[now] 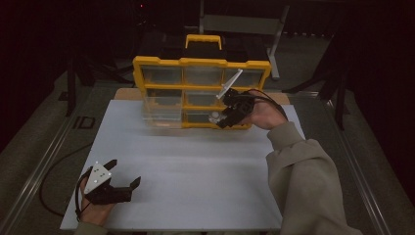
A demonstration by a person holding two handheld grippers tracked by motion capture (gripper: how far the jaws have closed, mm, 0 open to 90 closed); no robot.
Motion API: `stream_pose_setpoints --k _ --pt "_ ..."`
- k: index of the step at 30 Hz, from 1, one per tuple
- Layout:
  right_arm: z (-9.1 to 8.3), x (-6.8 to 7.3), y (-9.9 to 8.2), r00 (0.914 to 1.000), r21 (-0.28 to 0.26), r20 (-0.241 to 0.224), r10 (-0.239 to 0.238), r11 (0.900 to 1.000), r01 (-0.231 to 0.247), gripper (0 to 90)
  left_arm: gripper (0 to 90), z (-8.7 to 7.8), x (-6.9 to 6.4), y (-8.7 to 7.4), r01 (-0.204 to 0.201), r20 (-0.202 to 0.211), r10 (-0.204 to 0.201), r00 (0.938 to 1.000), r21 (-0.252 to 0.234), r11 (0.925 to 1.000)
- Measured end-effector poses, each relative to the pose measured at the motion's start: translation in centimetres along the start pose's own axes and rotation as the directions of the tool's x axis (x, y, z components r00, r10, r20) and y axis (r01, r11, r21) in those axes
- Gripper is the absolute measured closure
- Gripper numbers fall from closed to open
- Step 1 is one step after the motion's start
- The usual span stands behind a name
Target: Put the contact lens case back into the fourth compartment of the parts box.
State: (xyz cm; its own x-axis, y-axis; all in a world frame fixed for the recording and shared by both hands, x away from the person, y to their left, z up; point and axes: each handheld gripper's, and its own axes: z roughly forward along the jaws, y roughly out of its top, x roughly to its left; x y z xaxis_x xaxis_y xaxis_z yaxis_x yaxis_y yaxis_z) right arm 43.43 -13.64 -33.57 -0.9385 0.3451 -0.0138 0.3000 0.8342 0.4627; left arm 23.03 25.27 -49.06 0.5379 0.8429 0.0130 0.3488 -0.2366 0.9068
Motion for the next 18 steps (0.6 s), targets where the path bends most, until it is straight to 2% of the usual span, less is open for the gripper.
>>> stream_pose_setpoints --k 18 --pt "-0.5 0.0 1.9 0.9999 -0.023 0.005 -0.017 0.9996 0.017 48.6 0.0 0.0 0.0 0.0 0.001 -0.001 -0.001 1.0 -0.003 1.0"
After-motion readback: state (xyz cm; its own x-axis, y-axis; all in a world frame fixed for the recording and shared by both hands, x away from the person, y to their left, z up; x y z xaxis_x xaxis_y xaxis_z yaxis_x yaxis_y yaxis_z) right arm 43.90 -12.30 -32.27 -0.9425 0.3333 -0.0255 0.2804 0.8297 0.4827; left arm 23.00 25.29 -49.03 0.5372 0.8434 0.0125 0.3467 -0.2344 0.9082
